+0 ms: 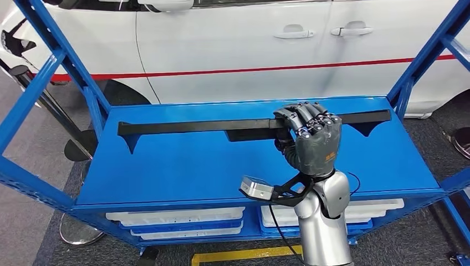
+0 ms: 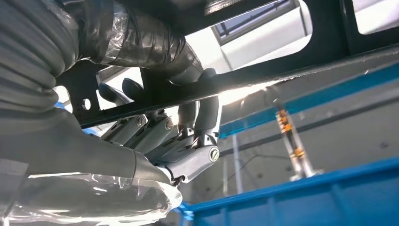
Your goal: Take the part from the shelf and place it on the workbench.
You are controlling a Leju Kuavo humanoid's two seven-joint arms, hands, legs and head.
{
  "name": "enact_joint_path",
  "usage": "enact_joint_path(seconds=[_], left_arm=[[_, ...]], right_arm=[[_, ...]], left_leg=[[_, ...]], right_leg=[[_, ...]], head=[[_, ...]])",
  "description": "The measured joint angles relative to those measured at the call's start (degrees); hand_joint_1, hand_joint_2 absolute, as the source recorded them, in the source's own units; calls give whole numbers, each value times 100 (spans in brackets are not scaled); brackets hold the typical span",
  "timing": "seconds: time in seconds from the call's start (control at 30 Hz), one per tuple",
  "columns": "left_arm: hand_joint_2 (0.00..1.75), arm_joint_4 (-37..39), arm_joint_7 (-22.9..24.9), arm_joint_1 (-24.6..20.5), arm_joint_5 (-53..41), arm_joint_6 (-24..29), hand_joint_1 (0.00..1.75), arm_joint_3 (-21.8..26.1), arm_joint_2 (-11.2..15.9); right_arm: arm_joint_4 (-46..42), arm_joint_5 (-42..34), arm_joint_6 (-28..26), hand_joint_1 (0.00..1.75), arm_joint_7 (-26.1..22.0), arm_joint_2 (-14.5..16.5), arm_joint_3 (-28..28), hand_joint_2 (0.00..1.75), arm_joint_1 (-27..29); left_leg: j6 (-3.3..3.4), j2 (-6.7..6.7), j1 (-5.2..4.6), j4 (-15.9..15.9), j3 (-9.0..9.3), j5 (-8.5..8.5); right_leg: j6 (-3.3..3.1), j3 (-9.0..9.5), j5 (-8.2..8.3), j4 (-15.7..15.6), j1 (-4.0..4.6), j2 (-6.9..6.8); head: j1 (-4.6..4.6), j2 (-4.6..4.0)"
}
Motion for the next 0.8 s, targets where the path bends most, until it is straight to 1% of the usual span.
enact_joint_path(seconds=[0.03,0.07,0.1,0.17,0.2,0.23,0.27,0.3,0.33,0.37,0.4,0.43,0.47,0.53,0.57,0.6,0.67,0.7,0.73,0.77,0.8], left_arm=[[175,-1,-8,-2,21,7,0,3,1],[175,-1,-13,-4,34,14,0,4,2],[175,-1,-12,-4,36,23,0,4,2],[175,-1,7,8,16,36,0,4,0],[175,-1,30,21,5,43,0,4,-2],[175,-1,58,35,-2,48,0,4,-4],[175,-1,89,47,-6,54,0,4,-7],[175,-1,122,53,-7,61,0,4,-12],[175,-1,151,56,-10,66,0,4,-16],[175,-1,180,57,-18,69,0,4,-22],[175,-1,206,58,-27,71,0,4,-29],[175,-1,227,62,-35,69,0,4,-37],[175,-1,242,71,-43,65,0,4,-44],[175,-1,256,94,-62,51,0,5,-67],[175,-1,262,99,-73,43,0,5,-80],[175,-1,272,100,-83,36,0,6,-96],[175,-1,289,104,-91,25,0,6,-116],[175,-1,293,110,-91,19,0,6,-121],[175,-1,296,118,-89,13,0,6,-122],[175,-1,297,124,-86,5,0,6,-123],[175,-1,298,126,-83,-1,0,6,-125]], right_arm=[[-22,-93,0,175,-24,3,-8,175,3],[-43,-166,0,175,-48,6,-14,175,6],[-61,-220,0,175,-67,8,-19,175,12],[-81,-306,0,175,-102,10,-25,175,45],[-86,-344,0,175,-115,10,-26,175,74],[-95,-373,0,175,-122,10,-25,175,105],[-109,-396,0,175,-125,10,-22,175,134],[-131,-415,0,175,-126,10,-12,175,158],[-157,-433,0,175,-126,10,7,175,177],[-184,-456,0,175,-126,9,31,175,190],[-205,-480,0,175,-126,9,57,175,201],[-218,-500,0,175,-126,7,81,175,212],[-226,-505,0,175,-116,5,101,175,221],[-246,-467,0,175,-65,1,149,175,239],[-260,-453,0,175,-48,-3,176,175,244],[-272,-460,1,175,-49,-8,200,175,251],[-280,-530,1,175,-93,-19,221,175,288],[-279,-569,1,175,-110,-26,221,175,318],[-279,-594,0,175,-118,-32,221,175,350],[-278,-609,0,175,-123,-37,221,175,374],[-278,-616,0,175,-124,-40,222,175,390]], left_leg=[[-34,3,6,51,-18,-45],[-66,7,10,189,-75,-146],[-94,10,20,447,-187,-306],[-137,11,35,1181,-519,-673],[-147,11,41,1471,-652,-768],[-147,11,43,1576,-700,-756],[-137,11,42,1457,-640,-640],[-115,11,41,1132,-479,-447],[-80,12,35,710,-276,-262],[-43,14,21,346,-97,-125],[-9,14,6,95,23,-48],[18,13,-10,-14,71,-33],[36,11,-23,-22,75,-29],[96,14,-1,-82,91,21],[131,20,14,-118,97,52],[162,26,30,-153,99,82],[192,33,30,-160,69,106],[196,33,29,-155,50,114],[197,33,28,-144,31,122],[195,32,28,-128,14,128],[189,29,28,-104,0,130]], right_leg=[[-32,9,10,-13,-12,0],[-61,18,20,-28,-28,-4],[-80,25,26,-37,-41,-12],[-94,21,22,-36,-39,-19],[-96,18,21,-34,-36,-21],[-96,17,20,-31,-34,-21],[-96,19,20,-28,-33,-19],[-93,24,18,-26,-31,-17],[-90,30,17,-24,-29,-16],[-75,33,17,-21,-20,-14],[-52,32,19,-19,-15,-14],[-24,30,24,-19,-11,-16],[11,30,33,-26,-9,-17],[75,26,12,-12,-6,-20],[100,-11,-76,86,-5,-20],[122,-101,-234,303,-4,-21],[148,-404,-652,1019,-15,-20],[159,-548,-795,1357,-18,-21],[166,-611,-833,1531,-22,-21],[168,-564,-762,1491,-29,-21],[163,-400,-600,1223,-37,-22]], head=[[-1,0],[-1,0],[-2,0],[-1,0],[-1,0],[-1,0],[-1,0],[-1,0],[-1,0],[-1,0],[-1,0],[0,0],[0,0],[1,0],[2,0],[3,0],[3,0],[2,0],[2,0],[2,0],[2,0]])
